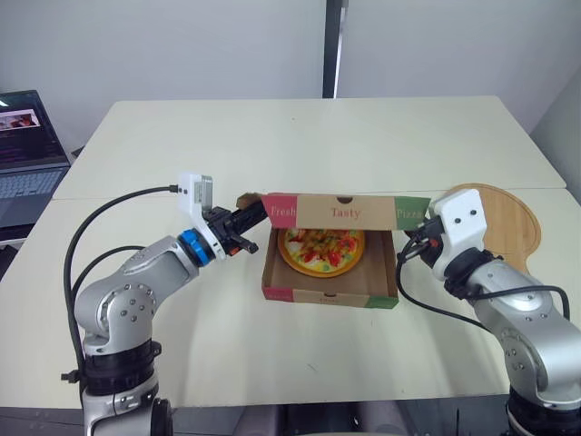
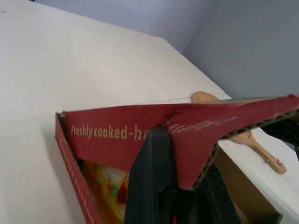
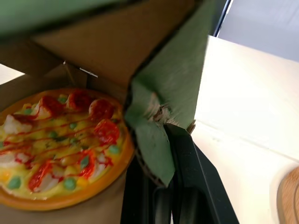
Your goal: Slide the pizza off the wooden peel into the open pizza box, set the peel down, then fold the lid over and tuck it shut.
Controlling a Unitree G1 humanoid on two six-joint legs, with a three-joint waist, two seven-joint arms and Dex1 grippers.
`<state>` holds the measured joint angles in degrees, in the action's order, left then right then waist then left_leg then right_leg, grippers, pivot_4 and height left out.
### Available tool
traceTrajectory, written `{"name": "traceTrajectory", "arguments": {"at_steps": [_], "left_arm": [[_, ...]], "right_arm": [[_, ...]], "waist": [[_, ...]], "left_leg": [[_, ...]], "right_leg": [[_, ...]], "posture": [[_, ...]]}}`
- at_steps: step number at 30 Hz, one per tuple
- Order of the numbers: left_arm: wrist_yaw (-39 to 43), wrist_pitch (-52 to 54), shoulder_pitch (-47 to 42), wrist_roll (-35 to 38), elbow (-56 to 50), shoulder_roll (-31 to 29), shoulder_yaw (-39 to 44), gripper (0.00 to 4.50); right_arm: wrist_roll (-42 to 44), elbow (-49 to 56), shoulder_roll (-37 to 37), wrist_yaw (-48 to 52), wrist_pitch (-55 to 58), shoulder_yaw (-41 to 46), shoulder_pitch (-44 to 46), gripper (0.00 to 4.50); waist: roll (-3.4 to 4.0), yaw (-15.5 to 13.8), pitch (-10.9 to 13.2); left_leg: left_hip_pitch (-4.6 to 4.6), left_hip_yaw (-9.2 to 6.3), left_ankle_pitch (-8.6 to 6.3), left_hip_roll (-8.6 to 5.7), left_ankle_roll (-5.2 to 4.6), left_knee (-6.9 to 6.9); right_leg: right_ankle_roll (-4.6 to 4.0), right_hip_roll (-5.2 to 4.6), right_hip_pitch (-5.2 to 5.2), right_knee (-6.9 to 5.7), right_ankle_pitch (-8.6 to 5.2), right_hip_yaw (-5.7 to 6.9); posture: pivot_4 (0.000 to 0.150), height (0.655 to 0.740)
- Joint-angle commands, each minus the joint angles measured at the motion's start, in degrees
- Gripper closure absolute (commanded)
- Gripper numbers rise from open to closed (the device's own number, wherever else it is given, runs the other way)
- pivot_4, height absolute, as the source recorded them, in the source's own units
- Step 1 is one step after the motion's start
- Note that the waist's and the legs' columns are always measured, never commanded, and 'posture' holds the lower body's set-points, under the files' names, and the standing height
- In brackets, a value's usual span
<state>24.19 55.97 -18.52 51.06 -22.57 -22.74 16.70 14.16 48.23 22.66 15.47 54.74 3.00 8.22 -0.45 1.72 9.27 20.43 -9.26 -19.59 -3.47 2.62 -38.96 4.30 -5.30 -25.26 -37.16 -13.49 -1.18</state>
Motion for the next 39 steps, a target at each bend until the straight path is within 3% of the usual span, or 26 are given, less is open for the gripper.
{"name": "traceTrajectory", "arguments": {"at_steps": [1, 9, 17, 20, 30, 33, 39], "left_arm": [[-0.7, -0.5, 1.6, 0.9, -2.8, -0.6, -0.3, 4.50], [-1.0, -4.9, 7.7, -2.8, -5.3, -1.0, -2.9, 4.50], [-1.4, -8.3, 10.6, -5.1, -5.1, -1.0, -3.9, 4.50], [-1.3, -9.4, 10.7, -5.9, -4.8, -1.1, -4.1, 4.50], [-0.6, -11.5, 11.3, -7.2, -4.7, -1.4, -5.3, 4.50], [-0.4, -11.9, 11.4, -7.9, -4.8, -1.1, -6.1, 4.50], [0.0, -12.6, 11.4, -8.5, -4.6, -1.2, -7.2, 4.50]], "right_arm": [[-1.0, 1.8, -1.8, -1.6, -4.3, -2.0, -3.2, 4.46], [-5.2, -2.7, -5.4, -4.0, -17.0, -5.2, -11.7, 4.46], [-6.4, -4.8, -6.4, -4.3, -22.3, -5.1, -13.8, 4.46], [-4.3, -3.8, -5.5, -2.2, -22.1, -3.3, -15.6, 3.90], [3.6, -6.3, 8.0, 12.9, -24.2, 10.7, -23.8, 0.45], [9.2, -13.1, 11.1, 15.4, -21.5, 19.0, -19.1, 0.57], [16.2, -18.4, 19.3, 19.9, -15.2, 19.7, -3.8, 2.44]], "waist": [[-0.03, 0.0, 0.0], [-0.05, 0.0, -0.3], [-0.06, -0.1, -0.3], [-0.05, -0.1, -0.3], [-0.06, -0.3, -0.3], [-0.08, -0.2, -0.3], [-0.06, -0.2, -0.3]], "left_leg": [[-0.03, 0.00, 0.00, 0.01, 0.00, 0.00], [-0.17, 0.07, 0.00, 0.02, 0.00, 0.08], [-0.50, 0.13, -0.02, 0.04, -0.02, 0.21], [-0.50, 0.12, -0.02, 0.04, -0.03, 0.21], [-0.68, 0.09, -0.05, 0.03, -0.08, 0.19], [-1.02, 0.08, -0.06, 0.09, -0.11, 0.23], [-1.15, 0.13, -0.11, 0.09, -0.19, 0.23]], "right_leg": [[0.00, 0.02, 0.02, 0.00, 0.00, 0.00], [0.00, 0.05, 0.09, 0.04, 0.00, -0.11], [0.00, 0.11, 0.33, 0.09, -0.01, -0.21], [-0.01, 0.11, 0.33, 0.10, -0.01, -0.21], [0.00, 0.13, 0.73, 0.23, -0.01, -0.17], [0.01, 0.18, 1.09, 0.30, -0.02, -0.15], [0.00, 0.19, 1.19, 0.29, -0.04, -0.20]], "posture": [[0.150, 0.7400], [0.150, 0.7400], [0.150, 0.7400], [0.150, 0.7400], [0.150, 0.7400], [0.150, 0.7400], [0.150, 0.7400]]}}
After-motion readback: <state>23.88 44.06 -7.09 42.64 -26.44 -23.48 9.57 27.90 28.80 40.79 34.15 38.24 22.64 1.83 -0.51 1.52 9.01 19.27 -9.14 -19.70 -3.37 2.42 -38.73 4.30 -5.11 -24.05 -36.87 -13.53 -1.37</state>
